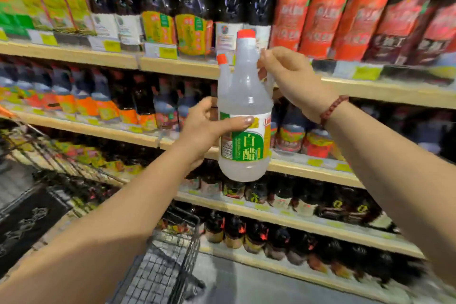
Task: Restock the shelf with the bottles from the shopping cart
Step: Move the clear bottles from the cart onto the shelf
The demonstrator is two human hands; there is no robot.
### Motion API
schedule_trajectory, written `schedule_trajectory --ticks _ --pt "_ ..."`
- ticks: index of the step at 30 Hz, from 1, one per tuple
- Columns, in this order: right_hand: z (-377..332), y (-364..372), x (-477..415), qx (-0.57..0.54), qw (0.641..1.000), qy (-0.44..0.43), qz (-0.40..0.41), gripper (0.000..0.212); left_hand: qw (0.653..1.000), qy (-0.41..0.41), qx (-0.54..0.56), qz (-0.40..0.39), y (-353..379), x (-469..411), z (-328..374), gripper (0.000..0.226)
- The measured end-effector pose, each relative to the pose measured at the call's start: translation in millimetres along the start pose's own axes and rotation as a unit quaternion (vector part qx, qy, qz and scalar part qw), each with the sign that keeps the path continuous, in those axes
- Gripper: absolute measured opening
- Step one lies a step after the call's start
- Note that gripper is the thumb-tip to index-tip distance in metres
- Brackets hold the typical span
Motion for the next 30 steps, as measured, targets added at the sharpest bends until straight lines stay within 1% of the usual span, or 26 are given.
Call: schedule_trajectory --ticks 2,3,4,7,8,11,13,15,16,18,19,24,28,30 --pt "10.1 -34.1 28.8 -0.009 0.998 0.055 0.004 0.017 0.999 -0.001 0.010 -0.035 39.0 -1.8 -1.5 0.064" --pt "14.9 -52.3 45.4 -0.013 0.997 0.079 0.010 0.015 0.999 -0.003 0.016 -0.052 59.4 -0.4 -2.0 0.063" --pt "18.7 -71.5 63.9 -0.017 0.995 0.098 0.023 0.019 0.997 -0.006 0.023 -0.069 80.4 2.7 -1.6 0.061" --pt "33.8 -127.6 130.3 -0.032 0.987 0.126 0.090 0.049 0.992 -0.017 0.047 -0.118 142.1 16.9 -2.8 0.046" --pt "39.0 -141.4 155.4 -0.027 0.986 0.130 0.100 0.058 0.990 -0.019 0.051 -0.132 161.9 22.7 -4.6 0.043" --pt "51.7 -166.4 226.7 -0.017 0.986 0.139 0.090 0.076 0.984 -0.040 0.050 -0.169 220.3 43.3 -12.3 0.043" --pt "55.3 -183.5 266.7 -0.014 0.983 0.152 0.105 0.081 0.977 -0.056 0.059 -0.195 262.9 59.9 -16.4 0.038" --pt "55.5 -208.0 300.8 -0.001 0.977 0.160 0.143 0.082 0.971 -0.069 0.059 -0.220 306.1 78.0 -17.8 0.037" --pt "54.5 -221.7 316.9 0.010 0.973 0.167 0.161 0.082 0.969 -0.072 0.054 -0.232 327.3 87.7 -17.8 0.041" --pt "53.7 -251.0 347.5 0.032 0.965 0.178 0.192 0.080 0.963 -0.081 0.049 -0.254 368.0 105.7 -17.0 0.055" --pt "53.5 -265.6 363.3 0.039 0.960 0.187 0.204 0.079 0.959 -0.086 0.049 -0.265 388.3 114.7 -16.4 0.057" --pt "52.2 -328.4 435.3 0.053 0.940 0.220 0.257 0.080 0.942 -0.086 0.039 -0.322 479.0 158.8 -8.8 0.048" --pt "47.3 -370.4 481.0 0.036 0.923 0.233 0.303 0.078 0.924 -0.080 0.047 -0.370 540.6 188.5 3.6 0.040" --pt "47.2 -388.9 499.5 0.038 0.914 0.242 0.323 0.078 0.915 -0.076 0.044 -0.395 566.6 198.4 8.2 0.041"
Point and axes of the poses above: each hand's wrist, its own x-axis away from the middle knuckle, its own y-axis out of the palm, z = x × y, the point moved 5 cm from there along -x, towards the middle knuckle, and after that the axes turned 14 degrees about -x, right-handed, at the moved point
